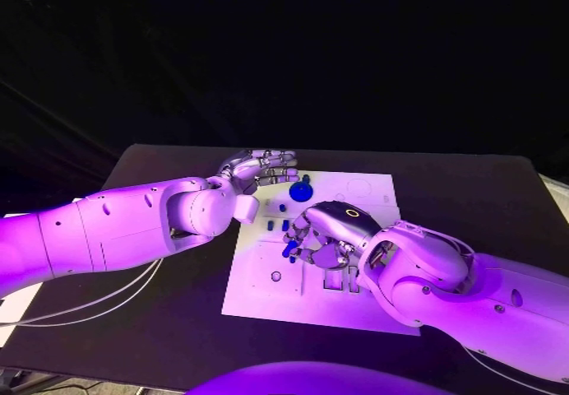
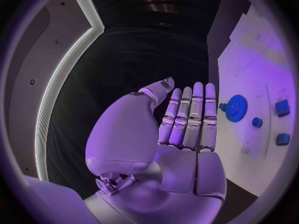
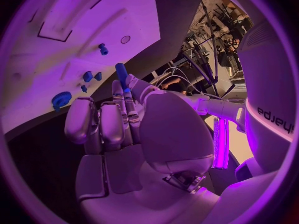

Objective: Assemble the parts on the task board

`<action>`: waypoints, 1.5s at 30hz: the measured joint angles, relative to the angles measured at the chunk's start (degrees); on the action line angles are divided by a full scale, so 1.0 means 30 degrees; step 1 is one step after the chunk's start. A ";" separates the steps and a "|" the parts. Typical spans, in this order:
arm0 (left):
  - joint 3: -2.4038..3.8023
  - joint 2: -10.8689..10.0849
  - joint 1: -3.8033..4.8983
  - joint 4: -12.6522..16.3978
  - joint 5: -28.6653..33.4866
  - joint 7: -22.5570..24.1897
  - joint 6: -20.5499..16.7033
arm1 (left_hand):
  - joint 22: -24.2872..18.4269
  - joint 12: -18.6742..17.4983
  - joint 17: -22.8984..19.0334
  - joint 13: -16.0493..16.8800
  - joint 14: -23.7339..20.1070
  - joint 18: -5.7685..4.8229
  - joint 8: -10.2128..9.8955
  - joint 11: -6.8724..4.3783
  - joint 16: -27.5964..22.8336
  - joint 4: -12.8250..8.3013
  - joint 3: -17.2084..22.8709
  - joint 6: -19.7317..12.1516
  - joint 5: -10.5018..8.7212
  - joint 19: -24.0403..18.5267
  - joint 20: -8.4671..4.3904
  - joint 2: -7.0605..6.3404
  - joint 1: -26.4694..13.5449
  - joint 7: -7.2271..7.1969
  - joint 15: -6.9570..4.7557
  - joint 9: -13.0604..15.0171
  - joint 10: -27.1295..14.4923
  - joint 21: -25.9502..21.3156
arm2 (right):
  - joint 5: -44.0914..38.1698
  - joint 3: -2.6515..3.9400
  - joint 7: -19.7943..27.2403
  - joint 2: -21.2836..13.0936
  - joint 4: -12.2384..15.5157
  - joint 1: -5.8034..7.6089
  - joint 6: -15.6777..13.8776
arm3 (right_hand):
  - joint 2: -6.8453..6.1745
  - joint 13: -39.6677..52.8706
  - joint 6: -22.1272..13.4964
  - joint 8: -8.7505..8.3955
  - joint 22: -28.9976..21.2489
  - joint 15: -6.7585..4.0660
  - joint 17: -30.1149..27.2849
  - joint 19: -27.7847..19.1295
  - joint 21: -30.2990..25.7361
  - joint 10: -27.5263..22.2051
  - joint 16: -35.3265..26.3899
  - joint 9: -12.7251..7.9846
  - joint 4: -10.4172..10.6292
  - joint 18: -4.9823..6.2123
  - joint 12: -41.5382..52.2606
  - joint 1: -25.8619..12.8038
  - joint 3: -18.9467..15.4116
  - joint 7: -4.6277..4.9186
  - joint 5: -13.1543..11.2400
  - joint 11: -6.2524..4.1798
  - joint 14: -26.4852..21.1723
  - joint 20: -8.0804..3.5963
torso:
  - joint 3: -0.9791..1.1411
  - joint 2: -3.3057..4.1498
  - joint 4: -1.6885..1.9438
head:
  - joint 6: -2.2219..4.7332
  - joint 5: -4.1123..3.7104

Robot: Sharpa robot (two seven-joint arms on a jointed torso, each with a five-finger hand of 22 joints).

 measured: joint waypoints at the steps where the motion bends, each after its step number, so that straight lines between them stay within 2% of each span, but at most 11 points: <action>1: 0.0000 0.0004 0.0000 0.0000 0.0000 0.0000 0.0001 | 0.0000 0.0000 0.0000 0.0001 0.0000 -0.0001 0.0000 -0.0001 0.0000 0.0000 0.0001 0.0000 0.0000 0.0000 0.0000 0.0000 0.0000 0.0000 0.0000 0.0001 0.0000 0.0000 | 0.0031 -0.0016 0.0042 0.0108 -0.0109 -0.0067 0.0011 | 0.0000 -0.0003 -0.0002 0.0000 0.0000 0.0000 -0.0001 0.0000 0.0000 0.0000 0.0000 -0.0001 -0.0001 -0.0001 -0.0001 0.0000 0.0000 0.0002 0.0038 0.0000 0.0000 0.0000 | 0.0000 0.0002 -0.0009 | -0.0026 0.0057; 11: 0.0004 0.0043 0.0000 0.0009 0.0000 0.0001 0.0003 | 0.0001 0.0000 0.0002 0.0000 0.0000 0.0000 0.0014 0.0000 0.0000 0.0000 0.0000 0.0000 0.0000 0.0000 0.0000 0.0000 0.0000 0.0000 0.0000 0.0001 0.0000 0.0000 | 0.0196 -0.0233 0.0406 0.1186 -0.1332 -0.0697 0.0458 | -0.0002 -0.0026 -0.0029 -0.0019 -0.0003 0.0000 -0.0002 -0.0001 0.0000 -0.0001 -0.0007 -0.0005 -0.0054 -0.0001 -0.0006 -0.0002 0.0052 0.0026 0.0049 0.0002 0.0000 0.0000 | 0.0024 0.0020 -0.0011 | -0.0185 0.0317; 15: 0.0004 0.0032 0.0000 0.0010 0.0000 0.0001 0.0003 | 0.0001 0.0000 0.0002 0.0001 0.0000 -0.0001 0.0073 0.0000 0.0000 0.0000 0.0001 0.0000 0.0000 0.0001 0.0000 0.0000 0.0001 0.0000 0.0000 0.0000 0.0000 0.0000 | 0.0198 -0.0274 0.0496 0.1411 -0.1619 -0.0821 0.0675 | -0.0002 -0.0033 -0.0034 -0.0027 -0.0003 0.0001 -0.0003 -0.0001 0.0000 -0.0002 -0.0007 -0.0014 -0.0055 -0.0001 -0.0012 -0.0002 0.0051 0.0029 0.0050 0.0003 0.0000 0.0000 | 0.0031 0.0022 -0.0005 | -0.0234 0.0408; 24: 0.0000 0.0060 0.0000 0.0004 0.0000 0.0000 0.0006 | 0.0002 0.0000 0.0003 0.0001 0.0000 0.0000 0.0073 0.0000 0.0000 -0.0001 0.0001 0.0000 0.0000 0.0001 0.0000 0.0000 0.0001 0.0000 0.0000 0.0000 0.0000 0.0000 | 0.0186 -0.0338 0.0586 0.1710 -0.1938 -0.0918 0.1144 | -0.0003 -0.0027 -0.0066 -0.0121 -0.0006 0.0001 -0.0004 -0.0002 0.0000 -0.0002 -0.0009 -0.0029 -0.0054 0.0000 -0.0043 -0.0003 0.0049 0.0055 0.0050 0.0005 0.0000 0.0000 | 0.0035 0.0020 -0.0033 | -0.0346 0.0502; 45: 0.0006 0.0098 0.0000 -0.0031 0.0000 -0.0009 0.0023 | 0.0005 0.0000 0.0006 0.0000 -0.0001 0.0000 0.0073 -0.0001 0.0000 -0.0001 0.0001 0.0000 0.0000 0.0000 0.0000 0.0000 0.0001 0.0000 0.0000 0.0000 0.0000 0.0000 | -0.0634 -0.0407 0.0493 0.2166 -0.2312 -0.1045 0.2039 | -0.0005 -0.0026 -0.0103 -0.0056 -0.0011 0.0002 0.0014 -0.0003 -0.0001 -0.0034 -0.0010 -0.0013 -0.0054 -0.0001 -0.0068 -0.0005 0.0042 0.0027 0.0105 0.0040 -0.0001 0.0000 | 0.0044 0.0011 -0.0035 | -0.0507 0.0520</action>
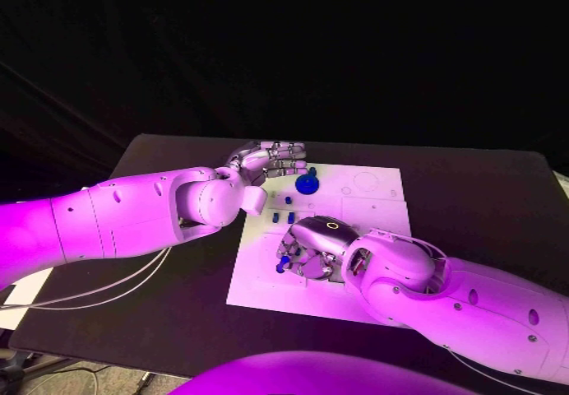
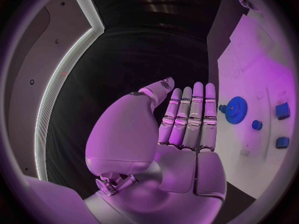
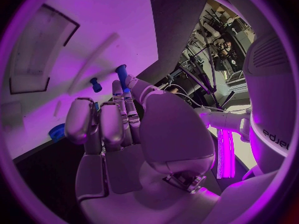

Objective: Assemble the parts on the task board

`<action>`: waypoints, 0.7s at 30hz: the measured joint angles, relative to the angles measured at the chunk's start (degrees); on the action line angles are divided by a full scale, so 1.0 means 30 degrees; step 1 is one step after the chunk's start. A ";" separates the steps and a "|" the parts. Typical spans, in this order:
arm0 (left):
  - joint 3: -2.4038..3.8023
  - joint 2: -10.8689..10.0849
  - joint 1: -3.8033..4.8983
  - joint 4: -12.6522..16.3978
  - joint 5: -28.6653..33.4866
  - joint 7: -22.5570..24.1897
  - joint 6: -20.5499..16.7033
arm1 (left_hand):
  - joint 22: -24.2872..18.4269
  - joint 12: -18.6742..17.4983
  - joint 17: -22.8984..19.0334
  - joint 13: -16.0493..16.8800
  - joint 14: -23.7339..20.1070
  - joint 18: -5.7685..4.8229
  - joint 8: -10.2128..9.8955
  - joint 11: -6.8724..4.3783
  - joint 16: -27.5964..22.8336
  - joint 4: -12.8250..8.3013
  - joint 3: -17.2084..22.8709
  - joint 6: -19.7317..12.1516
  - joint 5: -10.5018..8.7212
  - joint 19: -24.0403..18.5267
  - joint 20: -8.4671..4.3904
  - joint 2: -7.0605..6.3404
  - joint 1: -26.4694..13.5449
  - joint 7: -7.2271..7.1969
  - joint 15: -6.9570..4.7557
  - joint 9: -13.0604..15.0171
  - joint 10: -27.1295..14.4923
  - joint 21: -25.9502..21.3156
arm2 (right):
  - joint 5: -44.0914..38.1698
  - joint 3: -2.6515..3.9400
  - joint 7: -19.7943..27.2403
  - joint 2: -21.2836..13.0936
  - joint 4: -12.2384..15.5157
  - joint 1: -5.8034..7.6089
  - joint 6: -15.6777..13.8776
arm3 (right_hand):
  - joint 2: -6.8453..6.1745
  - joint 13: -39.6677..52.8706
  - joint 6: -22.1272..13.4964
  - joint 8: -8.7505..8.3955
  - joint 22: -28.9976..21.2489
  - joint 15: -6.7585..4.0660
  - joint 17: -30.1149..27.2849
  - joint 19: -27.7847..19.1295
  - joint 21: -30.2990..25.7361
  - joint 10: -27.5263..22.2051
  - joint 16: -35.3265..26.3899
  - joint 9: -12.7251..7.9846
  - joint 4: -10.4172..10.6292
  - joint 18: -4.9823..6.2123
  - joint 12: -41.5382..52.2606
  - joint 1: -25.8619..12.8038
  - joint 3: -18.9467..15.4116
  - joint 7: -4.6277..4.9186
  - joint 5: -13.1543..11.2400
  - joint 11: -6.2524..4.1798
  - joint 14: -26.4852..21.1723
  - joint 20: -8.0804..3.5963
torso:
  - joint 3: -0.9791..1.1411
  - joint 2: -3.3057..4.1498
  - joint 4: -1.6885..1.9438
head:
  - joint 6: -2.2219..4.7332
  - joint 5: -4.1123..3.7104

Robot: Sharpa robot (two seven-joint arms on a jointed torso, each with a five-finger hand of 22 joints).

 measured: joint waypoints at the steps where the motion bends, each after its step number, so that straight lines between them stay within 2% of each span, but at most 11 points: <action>1: 0.0000 0.0000 0.0000 -0.0001 0.0000 0.0000 0.0001 | -0.0004 0.0000 -0.0002 0.0000 0.0000 0.0000 0.0000 0.0000 0.0000 0.0000 0.0000 0.0000 0.0000 0.0000 0.0000 0.0000 0.0000 0.0000 0.0000 0.0000 0.0000 0.0000 | -0.0158 -0.0004 -0.0016 0.0056 -0.0011 -0.0021 0.0045 | 0.0000 -0.0001 0.0006 -0.0002 0.0000 0.0000 0.0000 0.0000 0.0000 0.0001 0.0000 -0.0003 -0.0001 0.0001 0.0000 0.0000 -0.0001 -0.0006 0.0000 0.0001 0.0000 0.0000 | 0.0000 -0.0004 0.0000 | -0.0007 -0.0007; 4: -0.0002 0.0003 0.0000 -0.0007 0.0000 -0.0002 0.0004 | -0.0058 0.0000 -0.0027 0.0000 0.0000 -0.0001 0.0000 0.0000 -0.0075 0.0000 0.0000 0.0000 0.0000 0.0000 0.0000 0.0000 0.0000 0.0000 0.0000 0.0000 0.0000 0.0000 | -0.0655 -0.0005 -0.0061 0.0197 -0.0015 -0.0070 0.0159 | -0.0001 -0.0005 0.0004 -0.0008 -0.0001 0.0000 -0.0001 0.0000 0.0000 0.0034 0.0000 -0.0012 -0.0002 0.0001 0.0000 0.0000 -0.0003 -0.0009 0.0000 0.0036 0.0000 0.0000 | 0.0000 -0.0009 -0.0011 | -0.0015 -0.0013; 8: -0.0003 0.0010 0.0000 -0.0014 0.0000 -0.0004 0.0010 | -0.0060 0.0000 -0.0026 0.0000 0.0000 0.0000 0.0000 0.0000 -0.0075 0.0000 0.0001 0.0000 0.0000 0.0000 0.0000 0.0000 0.0000 0.0000 0.0000 0.0001 0.0000 0.0000 | -0.1474 -0.0019 -0.0117 0.0385 -0.0015 -0.0145 0.0338 | -0.0284 0.0012 -0.0031 -0.0019 -0.0024 -0.0001 -0.0048 0.0000 0.0000 0.0036 -0.0001 -0.0017 -0.0002 0.0000 -0.0264 -0.0283 -0.0003 -0.0026 0.0006 0.0068 0.0000 0.0000 | 0.0000 -0.0009 -0.0009 | -0.0016 -0.0031; 10: -0.0003 0.0011 0.0000 -0.0014 0.0000 -0.0006 0.0013 | -0.0059 0.0000 -0.0026 0.0000 0.0001 0.0000 0.0000 0.0000 -0.0075 0.0000 0.0000 0.0000 0.0000 0.0000 0.0000 0.0000 0.0000 0.0000 0.0000 0.0000 0.0000 0.0000 | -0.1783 -0.0029 -0.0130 0.0423 -0.0015 -0.0159 0.0396 | -0.0499 0.0005 -0.0253 -0.0206 -0.0166 0.0000 -0.0194 -0.0011 0.0000 -0.0306 -0.0001 -0.0017 0.0085 0.0002 -0.0493 -0.0504 -0.0090 0.0196 0.0187 0.0201 0.0000 0.0011 | -0.0002 -0.0009 -0.0009 | -0.0016 -0.0035; 11: -0.0003 0.0011 0.0000 -0.0014 0.0000 -0.0006 0.0014 | -0.0059 0.0000 -0.0026 0.0000 0.0000 0.0000 0.0000 0.0000 -0.0075 0.0000 0.0000 0.0000 0.0000 0.0001 0.0000 0.0000 0.0000 0.0000 0.0000 0.0000 0.0000 0.0000 | -0.1880 -0.0040 -0.0136 0.0424 -0.0015 -0.0166 0.0411 | -0.0690 0.0005 -0.0483 -0.0374 -0.0361 0.0030 -0.0375 -0.0147 -0.0115 -0.0660 -0.0086 -0.0060 0.0207 0.0001 -0.0681 -0.0697 -0.0212 0.0345 0.0307 0.0311 0.0009 0.0146 | -0.0004 -0.0009 -0.0009 | -0.0016 -0.0037; 15: -0.0007 0.0005 0.0000 -0.0014 0.0000 -0.0010 0.0017 | -0.0059 0.0000 -0.0025 0.0000 0.0001 0.0000 0.0000 0.0000 -0.0075 0.0000 0.0000 0.0000 0.0000 0.0001 0.0000 0.0000 0.0000 0.0000 0.0000 0.0001 0.0000 0.0000 | -0.2184 -0.0156 -0.0194 0.0382 -0.0108 -0.0265 0.0482 | -0.1355 -0.0116 -0.1774 -0.0685 -0.1295 0.0385 -0.1242 -0.0852 -0.0776 -0.2176 -0.0705 -0.0423 0.0407 0.0002 -0.1506 -0.1363 -0.1034 0.0633 0.0332 0.0639 0.0035 0.0421 | -0.0009 -0.0009 -0.0009 | -0.0015 -0.0044; 18: -0.0008 -0.0005 0.0000 -0.0014 0.0000 -0.0016 0.0024 | -0.0059 0.0000 -0.0025 0.0000 0.0000 -0.0001 0.0000 0.0000 -0.0075 0.0000 0.0000 0.0000 0.0000 0.0001 0.0000 0.0000 0.0000 0.0000 -0.0001 0.0000 0.0000 0.0000 | -0.2332 -0.0170 -0.0237 0.0308 -0.0107 -0.0294 0.0272 | -0.1664 -0.0058 -0.3233 -0.0685 -0.1953 0.0507 -0.1809 -0.1230 -0.1252 -0.3471 -0.1116 -0.0525 0.0565 0.0002 -0.1775 -0.1558 -0.2162 0.0392 0.0331 0.0808 -0.0048 0.0637 | -0.0009 -0.0011 0.0000 | 0.0000 -0.0060; 21: -0.0007 -0.0011 0.0000 -0.0016 0.0000 -0.0021 0.0032 | -0.0059 0.0000 -0.0025 0.0000 0.0001 0.0000 0.0000 0.0000 -0.0075 0.0000 0.0000 0.0000 0.0000 0.0000 0.0000 0.0000 0.0000 0.0000 0.0000 0.0000 0.0000 0.0000 | -0.2458 -0.0159 -0.0274 0.0205 -0.0018 -0.0303 -0.0364 | -0.1659 -0.0028 -0.3812 -0.0685 -0.2403 0.0622 -0.2194 -0.1440 -0.1590 -0.4277 -0.1333 -0.0516 0.0758 -0.0001 -0.1744 -0.1553 -0.3494 0.0186 0.0371 0.0985 -0.0066 0.0681 | 0.0000 -0.0009 0.0002 | 0.0013 -0.0073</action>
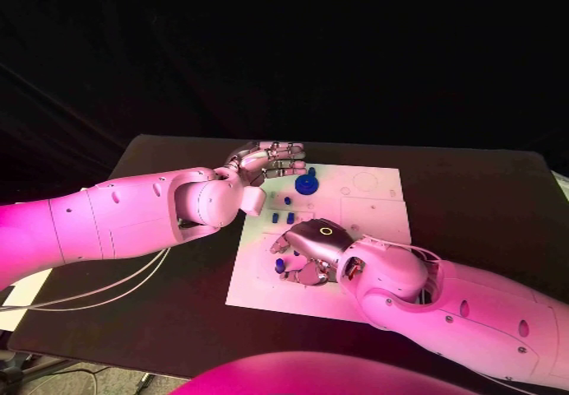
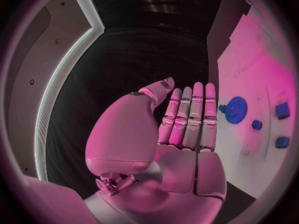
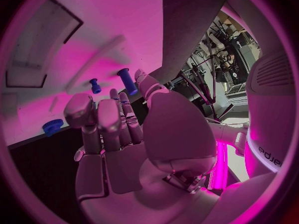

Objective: Assemble the parts on the task board

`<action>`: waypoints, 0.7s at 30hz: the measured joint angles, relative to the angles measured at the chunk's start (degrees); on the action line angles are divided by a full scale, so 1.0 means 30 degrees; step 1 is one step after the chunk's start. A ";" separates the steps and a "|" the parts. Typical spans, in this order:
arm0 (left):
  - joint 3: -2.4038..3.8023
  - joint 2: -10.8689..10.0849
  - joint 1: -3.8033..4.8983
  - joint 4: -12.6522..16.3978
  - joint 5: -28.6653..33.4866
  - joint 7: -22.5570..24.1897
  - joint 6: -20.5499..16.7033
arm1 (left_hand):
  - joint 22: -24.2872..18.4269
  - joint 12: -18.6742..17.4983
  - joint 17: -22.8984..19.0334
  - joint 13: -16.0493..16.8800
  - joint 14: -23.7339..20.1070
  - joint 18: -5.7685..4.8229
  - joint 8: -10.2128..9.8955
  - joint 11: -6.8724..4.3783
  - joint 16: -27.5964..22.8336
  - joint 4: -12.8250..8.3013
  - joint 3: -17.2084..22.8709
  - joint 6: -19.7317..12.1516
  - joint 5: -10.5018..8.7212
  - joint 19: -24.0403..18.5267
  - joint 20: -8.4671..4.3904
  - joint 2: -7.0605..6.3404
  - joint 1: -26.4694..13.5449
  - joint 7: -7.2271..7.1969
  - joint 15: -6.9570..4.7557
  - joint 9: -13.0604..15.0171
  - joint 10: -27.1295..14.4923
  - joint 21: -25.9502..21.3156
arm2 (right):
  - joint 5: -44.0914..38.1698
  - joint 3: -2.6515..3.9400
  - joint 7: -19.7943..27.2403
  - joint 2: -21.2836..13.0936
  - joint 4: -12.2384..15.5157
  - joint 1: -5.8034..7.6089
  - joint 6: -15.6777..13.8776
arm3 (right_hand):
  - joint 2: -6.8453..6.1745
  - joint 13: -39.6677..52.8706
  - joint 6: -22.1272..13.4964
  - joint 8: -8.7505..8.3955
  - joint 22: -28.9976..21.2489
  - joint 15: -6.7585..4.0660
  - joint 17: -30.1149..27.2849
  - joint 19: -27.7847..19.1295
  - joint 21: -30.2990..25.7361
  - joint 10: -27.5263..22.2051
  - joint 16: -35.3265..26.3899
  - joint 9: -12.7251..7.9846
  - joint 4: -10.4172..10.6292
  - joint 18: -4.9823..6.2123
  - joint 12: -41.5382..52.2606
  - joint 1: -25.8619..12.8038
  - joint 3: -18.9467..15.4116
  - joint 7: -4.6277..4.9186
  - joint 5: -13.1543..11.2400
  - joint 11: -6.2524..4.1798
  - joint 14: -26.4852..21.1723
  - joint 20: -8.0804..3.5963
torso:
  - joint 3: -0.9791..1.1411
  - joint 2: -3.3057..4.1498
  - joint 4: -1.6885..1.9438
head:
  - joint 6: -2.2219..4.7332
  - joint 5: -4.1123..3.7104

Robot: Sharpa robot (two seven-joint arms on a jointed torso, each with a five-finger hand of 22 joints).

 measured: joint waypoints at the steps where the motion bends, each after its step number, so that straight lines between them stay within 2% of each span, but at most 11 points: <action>1: 0.0001 0.0000 0.0000 -0.0003 0.0000 -0.0002 0.0003 | 0.0000 0.0000 0.0000 0.0000 0.0000 -0.0001 0.0001 0.0000 0.0000 0.0000 0.0000 0.0000 0.0000 0.0000 0.0000 0.0000 0.0000 0.0000 0.0000 0.0000 0.0000 0.0000 | -0.0035 0.0001 -0.0006 -0.0052 0.0055 -0.0008 -0.0257 | 0.0055 0.0023 -0.0090 0.0000 -0.0115 0.0000 -0.0102 -0.0069 -0.0074 -0.0191 -0.0076 0.0023 0.0115 0.0000 0.0192 0.0209 -0.0648 0.0017 0.0096 0.0014 0.0000 0.0069 | 0.0002 0.0000 0.0005 | 0.0007 -0.0002; 3: 0.0001 0.0000 0.0000 -0.0009 0.0000 -0.0005 0.0010 | 0.0001 0.0000 0.0000 0.0000 0.0000 0.0000 0.0000 0.0000 0.0000 0.0000 0.0000 0.0000 0.0000 0.0000 0.0000 0.0000 0.0000 0.0000 0.0000 0.0000 0.0000 0.0000 | -0.0092 0.0002 -0.0009 -0.0231 0.0233 -0.0037 -0.0930 | 0.0292 0.0030 -0.0101 0.0000 -0.0221 0.0000 -0.0226 -0.0068 -0.0125 -0.0298 -0.0132 0.0049 0.0290 0.0000 0.0487 0.0535 -0.1468 0.0029 0.0160 0.0036 0.0000 0.0069 | 0.0004 -0.0004 0.0007 | 0.0024 -0.0018; 7: 0.0002 -0.0006 0.0000 -0.0040 0.0000 -0.0009 0.0022 | 0.0001 0.0000 0.0002 0.0000 0.0000 -0.0001 0.0000 0.0000 0.0000 0.0000 0.0000 0.0000 0.0000 0.0000 0.0000 0.0000 0.0000 0.0000 0.0000 0.0000 0.0000 -0.0001 | -0.0106 0.0045 0.0042 -0.0873 0.0893 -0.0070 -0.2276 | 0.0501 0.0057 -0.0100 0.0000 -0.0448 0.0000 -0.0549 -0.0124 -0.0342 -0.0287 -0.0377 0.0075 0.0521 0.0001 0.0972 0.0902 -0.2205 0.0029 0.0440 0.0025 0.0000 0.0013 | 0.0009 -0.0011 0.0000 | 0.0064 -0.0053; 10: 0.0002 -0.0036 0.0000 -0.0061 0.0000 -0.0013 0.0026 | -0.0030 0.0000 -0.0020 0.0000 0.0000 -0.0001 0.0000 0.0000 0.0000 0.0000 0.0000 0.0000 0.0000 0.0000 0.0000 0.0000 0.0000 0.0000 0.0000 0.0000 0.0000 0.0000 | -0.0038 0.0176 0.0193 -0.1680 0.1588 -0.0041 -0.3267 | 0.0756 0.0109 0.0122 0.0001 -0.0698 -0.0050 -0.0911 -0.0309 -0.0503 0.0279 -0.0665 0.0099 0.0667 0.0002 0.1490 0.1156 -0.2504 -0.0092 0.0626 -0.0237 -0.0050 -0.0033 | 0.0005 -0.0027 -0.0020 | 0.0097 -0.0126; 14: 0.0007 -0.0081 0.0000 -0.0073 -0.0005 -0.0016 0.0036 | -0.0030 0.0000 -0.0020 0.0001 0.0000 -0.0001 0.0000 0.0000 0.0000 0.0000 0.0000 0.0000 0.0000 0.0000 0.0000 0.0000 0.0000 0.0000 0.0000 0.0000 0.0000 0.0000 | 0.0647 0.0331 0.0429 -0.3260 0.2513 0.0475 -0.4208 | 0.1064 0.0138 0.0754 0.0073 -0.0643 -0.0221 -0.0872 -0.0208 -0.0503 0.1375 -0.0665 0.0172 0.0750 0.0002 0.2198 0.1464 -0.2694 0.0105 0.0739 -0.0509 -0.0057 -0.0133 | -0.0007 -0.0035 -0.0059 | 0.0229 -0.0439; 17: 0.0004 -0.0176 0.0000 -0.0039 -0.0014 -0.0019 0.0046 | -0.0055 0.0000 -0.0020 0.0000 0.0066 -0.0002 0.0000 0.0000 0.0000 0.0000 0.0000 0.0000 0.0000 0.0070 -0.0070 0.0000 0.0000 0.0000 -0.0065 0.0000 0.0000 0.0000 | 0.2134 0.0398 0.0419 -0.4987 0.3157 0.1169 -0.4307 | 0.1259 0.0375 0.1483 0.0322 -0.0085 -0.0325 -0.0246 0.0121 -0.0198 0.3022 -0.0238 0.0259 0.0836 0.0001 0.2984 0.1555 -0.2706 0.0245 0.0898 -0.0624 0.0046 -0.0387 | -0.0024 -0.0060 -0.0115 | 0.0363 -0.0720; 19: -0.0004 -0.0308 -0.0001 0.0006 -0.0018 -0.0020 0.0048 | -0.0057 0.0000 -0.0019 0.0000 0.0114 -0.0001 0.0000 0.0000 0.0000 0.0000 0.0000 0.0000 0.0000 0.0070 -0.0070 0.0000 0.0000 0.0000 -0.0023 0.0000 0.0000 0.0000 | 0.3320 0.0437 0.0204 -0.6288 0.3555 0.1562 -0.4190 | 0.1469 0.0994 0.1919 0.0467 0.1561 -0.0671 0.1525 0.1193 0.0922 0.5053 0.1056 0.0304 0.1360 0.0001 0.4145 0.1054 -0.2972 0.0023 0.1284 -0.0909 0.0073 -0.0548 | -0.0040 -0.0082 -0.0174 | 0.0450 -0.0912; 20: -0.0003 -0.0361 -0.0001 0.0022 -0.0019 -0.0021 0.0049 | -0.0057 0.0000 -0.0020 0.0000 0.0138 -0.0003 0.0000 0.0001 0.0000 0.0000 0.0000 0.0000 0.0000 0.0070 -0.0070 0.0000 0.0000 0.0000 0.0001 0.0000 0.0000 0.0000 | 0.3785 0.0441 0.0061 -0.6829 0.3756 0.1680 -0.4104 | 0.1333 0.1441 0.2138 0.0537 0.2505 -0.0873 0.2351 0.1793 0.1564 0.6193 0.1672 0.0327 0.1706 -0.0139 0.4809 0.0516 -0.3276 -0.0142 0.1717 -0.1173 0.0057 -0.0709 | -0.0053 -0.0097 -0.0220 | 0.0511 -0.1068; 21: -0.0004 -0.0408 -0.0001 0.0027 -0.0020 -0.0021 0.0049 | -0.0057 0.0000 -0.0019 0.0000 0.0138 -0.0003 0.0000 0.0000 0.0000 0.0000 0.0000 0.0000 0.0000 0.0070 -0.0070 0.0000 0.0000 0.0000 0.0001 0.0000 0.0000 0.0000 | 0.4256 0.0443 -0.0123 -0.7359 0.3949 0.1769 -0.4003 | 0.1151 0.2033 0.2345 0.0622 0.3506 -0.1093 0.3207 0.2407 0.2242 0.7299 0.2311 0.0364 0.2053 -0.0458 0.5561 0.0061 -0.3621 -0.0351 0.2155 -0.1538 0.0053 -0.0917 | -0.0059 -0.0108 -0.0251 | 0.0542 -0.1170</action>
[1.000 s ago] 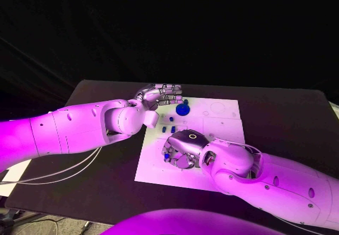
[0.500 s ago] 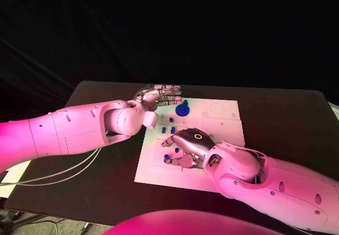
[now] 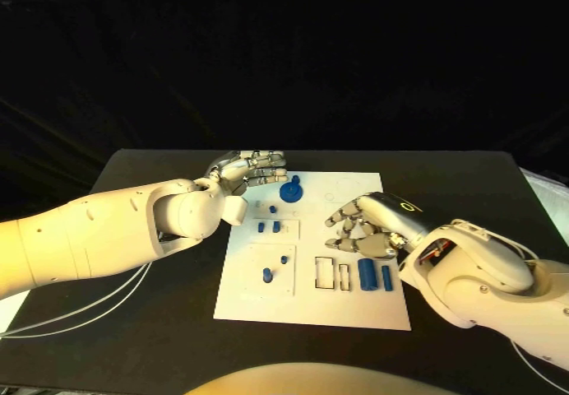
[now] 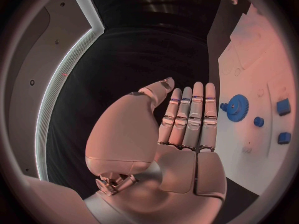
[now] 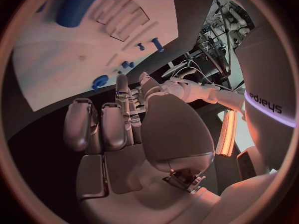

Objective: Assemble the parts on the task board

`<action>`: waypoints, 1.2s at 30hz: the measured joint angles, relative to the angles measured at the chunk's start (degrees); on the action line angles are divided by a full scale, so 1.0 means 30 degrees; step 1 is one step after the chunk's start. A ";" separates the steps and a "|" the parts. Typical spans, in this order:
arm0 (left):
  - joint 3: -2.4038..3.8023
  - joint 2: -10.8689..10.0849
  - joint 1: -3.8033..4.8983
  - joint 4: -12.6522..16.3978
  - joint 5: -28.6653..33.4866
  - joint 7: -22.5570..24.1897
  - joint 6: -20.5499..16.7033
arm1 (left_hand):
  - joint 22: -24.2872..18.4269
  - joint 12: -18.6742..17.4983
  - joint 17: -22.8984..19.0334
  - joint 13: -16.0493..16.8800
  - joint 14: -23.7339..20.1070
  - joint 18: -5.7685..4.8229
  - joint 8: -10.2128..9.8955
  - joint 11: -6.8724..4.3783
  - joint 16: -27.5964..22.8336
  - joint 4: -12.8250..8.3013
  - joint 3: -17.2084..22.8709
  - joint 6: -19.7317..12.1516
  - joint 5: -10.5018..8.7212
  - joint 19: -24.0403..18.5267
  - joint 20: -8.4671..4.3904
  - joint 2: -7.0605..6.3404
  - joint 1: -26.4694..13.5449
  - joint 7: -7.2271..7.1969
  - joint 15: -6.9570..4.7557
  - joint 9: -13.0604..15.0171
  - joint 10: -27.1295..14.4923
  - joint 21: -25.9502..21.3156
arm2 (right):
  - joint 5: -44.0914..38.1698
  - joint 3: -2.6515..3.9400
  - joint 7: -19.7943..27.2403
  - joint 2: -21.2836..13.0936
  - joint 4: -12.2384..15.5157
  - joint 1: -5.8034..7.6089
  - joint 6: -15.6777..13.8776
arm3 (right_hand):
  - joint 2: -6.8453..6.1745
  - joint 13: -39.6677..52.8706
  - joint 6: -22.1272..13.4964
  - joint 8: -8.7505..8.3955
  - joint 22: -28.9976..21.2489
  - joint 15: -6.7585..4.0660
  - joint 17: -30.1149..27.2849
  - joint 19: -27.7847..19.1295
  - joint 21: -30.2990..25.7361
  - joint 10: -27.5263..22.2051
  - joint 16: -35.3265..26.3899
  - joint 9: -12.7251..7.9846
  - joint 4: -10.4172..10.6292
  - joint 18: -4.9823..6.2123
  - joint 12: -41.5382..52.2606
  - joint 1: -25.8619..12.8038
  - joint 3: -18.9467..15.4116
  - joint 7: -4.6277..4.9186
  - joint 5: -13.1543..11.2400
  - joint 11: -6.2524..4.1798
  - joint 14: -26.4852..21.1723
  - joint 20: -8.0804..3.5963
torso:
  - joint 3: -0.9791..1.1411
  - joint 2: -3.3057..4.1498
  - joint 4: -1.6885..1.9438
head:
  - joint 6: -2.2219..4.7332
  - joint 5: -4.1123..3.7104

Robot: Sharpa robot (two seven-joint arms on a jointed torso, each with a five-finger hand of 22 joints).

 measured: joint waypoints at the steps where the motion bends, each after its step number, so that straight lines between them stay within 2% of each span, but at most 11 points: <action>1: 0.0000 -0.0048 0.0000 0.0001 -0.0002 -0.0001 0.0002 | 0.0000 0.0000 0.0000 0.0000 0.0000 0.0001 0.0000 0.0000 0.0000 0.0000 0.0000 0.0001 0.0000 0.0000 0.0000 0.0000 0.0000 0.0000 0.0000 0.0000 0.0000 0.0000 | 0.0575 -0.0001 -0.0277 -0.0597 0.0238 0.0074 0.0144 | -0.0114 0.0590 0.0119 0.0000 0.0621 -0.0116 0.0608 0.0369 0.0411 0.0433 0.0438 0.0026 0.0206 0.0000 0.0617 -0.0153 -0.0206 -0.0121 0.0242 -0.0205 -0.0022 -0.0130 | -0.0007 -0.0009 -0.0031 | 0.0037 -0.0097; 2: 0.0000 -0.0077 0.0000 0.0001 -0.0006 -0.0002 0.0004 | 0.0000 0.0000 -0.0006 0.0000 0.0000 0.0001 0.0000 0.0000 0.0000 0.0000 0.0000 0.0000 0.0000 0.0001 0.0000 0.0000 0.0000 0.0000 0.0000 0.0000 0.0000 0.0000 | 0.0990 -0.0015 -0.0506 -0.1007 0.0408 0.0116 0.0260 | -0.0107 0.2262 0.0223 0.0076 0.1252 -0.0219 0.1424 0.0716 0.0865 0.0556 0.1018 0.0047 0.0434 -0.0232 0.2088 -0.0148 -0.0434 -0.0225 0.0518 -0.0298 0.0019 -0.0327 | -0.0005 -0.0024 -0.0075 | 0.0086 -0.0214; 3: 0.0000 -0.0101 0.0000 -0.0001 -0.0010 -0.0002 0.0007 | -0.0012 0.0000 -0.0022 0.0000 0.0000 0.0000 0.0000 0.0000 0.0000 0.0000 0.0000 0.0000 0.0000 0.0000 0.0000 0.0000 0.0000 0.0000 0.0000 0.0000 0.0000 0.0000 | 0.1355 -0.0039 -0.0729 -0.1347 0.0548 0.0151 0.0371 | -0.0108 0.5098 0.0232 0.0083 0.1578 -0.0249 0.2338 0.1078 0.1291 0.0890 0.1629 0.0048 0.0585 -0.0295 0.4597 -0.0147 -0.0668 -0.0234 0.0686 -0.0347 0.0048 -0.0414 | -0.0013 -0.0037 -0.0119 | 0.0121 -0.0291; 5: 0.0000 -0.0127 0.0000 -0.0010 -0.0022 -0.0003 0.0021 | -0.0018 0.0000 -0.0022 0.0000 0.0000 0.0002 0.0000 0.0000 0.0000 0.0000 0.0000 0.0000 0.0000 0.0000 0.0001 0.0000 0.0000 0.0000 0.0000 0.0000 0.0000 0.0000 | 0.2180 -0.0117 -0.1333 -0.2057 0.0825 0.0201 0.0635 | -0.0106 1.1556 0.0085 0.0305 0.1778 -0.0249 0.3141 0.1538 0.1933 0.0977 0.2622 0.0117 0.0841 -0.0588 1.0272 -0.0144 -0.1345 -0.0234 0.0990 -0.0375 0.0049 -0.0411 | -0.0011 -0.0059 -0.0214 | 0.0170 -0.0436; 8: 0.0000 -0.0117 0.0000 -0.0014 -0.0035 -0.0003 0.0057 | -0.0018 0.0000 -0.0022 0.0000 0.0000 0.0001 0.0000 0.0000 0.0000 0.0000 0.0000 0.0000 0.0000 0.0000 0.0001 0.0000 0.0000 0.0000 0.0000 0.0000 0.0000 -0.0001 | 0.2830 -0.0200 -0.2058 -0.2623 0.1057 0.0203 0.0904 | 0.0121 1.6531 -0.0341 0.0660 0.1805 -0.0249 0.3289 0.1802 0.2374 0.1029 0.3290 0.0210 0.1139 -0.0589 1.4526 0.0083 -0.2005 -0.0087 0.1185 -0.0322 0.0049 -0.0213 | 0.0002 -0.0084 -0.0333 | 0.0223 -0.0571; 10: 0.0000 -0.0097 0.0000 -0.0015 -0.0044 -0.0003 0.0091 | -0.0018 0.0000 -0.0021 0.0000 -0.0001 0.0000 0.0000 0.0000 0.0000 0.0000 0.0000 0.0000 0.0000 0.0000 0.0001 0.0000 0.0000 0.0001 0.0000 0.0000 0.0000 0.0000 | 0.3114 -0.0249 -0.2674 -0.2907 0.1204 0.0190 0.1106 | 0.0158 1.8192 -0.0554 0.0881 0.1805 -0.0239 0.3297 0.1804 0.2521 0.1118 0.3506 0.0270 0.1311 -0.0589 1.5878 0.0120 -0.2271 -0.0064 0.1593 -0.0220 0.0039 -0.0210 | 0.0020 -0.0103 -0.0390 | 0.0245 -0.0646; 12: 0.0000 -0.0082 0.0000 -0.0015 -0.0054 -0.0003 0.0132 | -0.0017 0.0000 -0.0021 -0.0001 -0.0001 0.0001 0.0000 0.0000 0.0000 0.0000 0.0000 0.0000 0.0000 0.0000 0.0001 0.0000 0.0000 0.0000 0.0001 0.0000 0.0000 0.0000 | 0.3254 -0.0287 -0.3419 -0.3092 0.1373 0.0161 0.1340 | 0.0373 1.8383 -0.0616 0.1047 0.1805 -0.0175 0.3296 0.1804 0.2527 0.1213 0.3506 0.0332 0.1334 -0.0590 1.6241 0.0335 -0.2396 -0.0003 0.1916 -0.0116 -0.0025 -0.0210 | 0.0029 -0.0121 -0.0443 | 0.0267 -0.0716; 15: 0.0000 -0.0066 0.0000 -0.0029 -0.0067 -0.0003 0.0185 | -0.0017 0.0000 -0.0021 0.0000 -0.0001 0.0000 0.0000 0.0000 -0.0072 0.0000 0.0000 0.0000 0.0000 -0.0001 0.0001 0.0000 0.0000 0.0000 0.0001 0.0000 0.0000 0.0000 | 0.3268 -0.0347 -0.4430 -0.3217 0.1492 0.0131 0.1739 | 0.0445 1.8383 -0.0804 0.1269 0.1805 -0.0174 0.3296 0.1872 0.2527 0.1268 0.3609 0.0382 0.1497 -0.0590 1.6324 0.0407 -0.2711 -0.0023 0.1984 -0.0058 -0.0025 -0.0142 | 0.0046 -0.0145 -0.0511 | 0.0271 -0.0778; 20: 0.0000 -0.0043 0.0002 -0.0042 -0.0091 -0.0003 0.0242 | -0.0016 0.0000 -0.0020 0.0000 -0.0001 0.0001 0.0000 0.0000 -0.0072 0.0000 0.0000 0.0000 0.0000 -0.0001 0.0001 0.0000 0.0000 0.0000 0.0001 0.0000 0.0000 0.0000 | 0.3155 -0.0424 -0.5625 -0.3062 0.1462 -0.0066 0.2319 | 0.0651 1.8419 -0.0965 0.1474 0.1803 -0.0104 0.3295 0.1871 0.2604 0.1243 0.3609 0.0429 0.1896 -0.0589 1.6405 0.0202 -0.3111 0.0008 0.1984 -0.0026 0.0046 -0.0141 | 0.0046 -0.0150 -0.0522 | 0.0297 -0.0862; 25: 0.0000 -0.0037 0.0000 -0.0044 -0.0108 -0.0003 0.0274 | -0.0015 0.0000 -0.0019 0.0000 -0.0001 0.0002 0.0000 0.0000 -0.0072 0.0000 0.0000 0.0000 0.0000 -0.0001 0.0001 0.0000 0.0000 0.0000 0.0001 0.0000 0.0000 0.0000 | 0.2983 -0.0450 -0.6232 -0.2586 0.1321 -0.0317 0.2711 | 0.0769 1.8511 -0.1039 0.1619 0.1802 -0.0104 0.3293 0.1871 0.2604 0.1241 0.3609 0.0481 0.2230 -0.0590 1.6517 0.0083 -0.3445 -0.0057 0.1984 -0.0025 0.0046 -0.0141 | 0.0053 -0.0145 -0.0513 | 0.0262 -0.0855; 36: -0.0002 -0.0034 0.0000 -0.0044 -0.0131 0.0006 0.0340 | -0.0070 0.0000 -0.0044 0.0000 -0.0001 0.0002 0.0000 0.0000 -0.0072 0.0000 0.0000 0.0000 0.0000 -0.0001 0.0002 0.0000 0.0000 0.0000 0.0001 0.0000 0.0000 0.0000 | 0.2722 -0.0463 -0.6801 -0.1532 0.0783 -0.0723 0.3191 | 0.0846 1.8548 -0.1048 0.1889 0.1800 -0.0104 0.3289 0.1870 0.2604 0.1204 0.3608 0.0587 0.2341 -0.0587 1.6624 0.0006 -0.3555 -0.0048 0.2045 0.0006 0.0046 -0.0141 | 0.0040 -0.0123 -0.0502 | 0.0220 -0.0797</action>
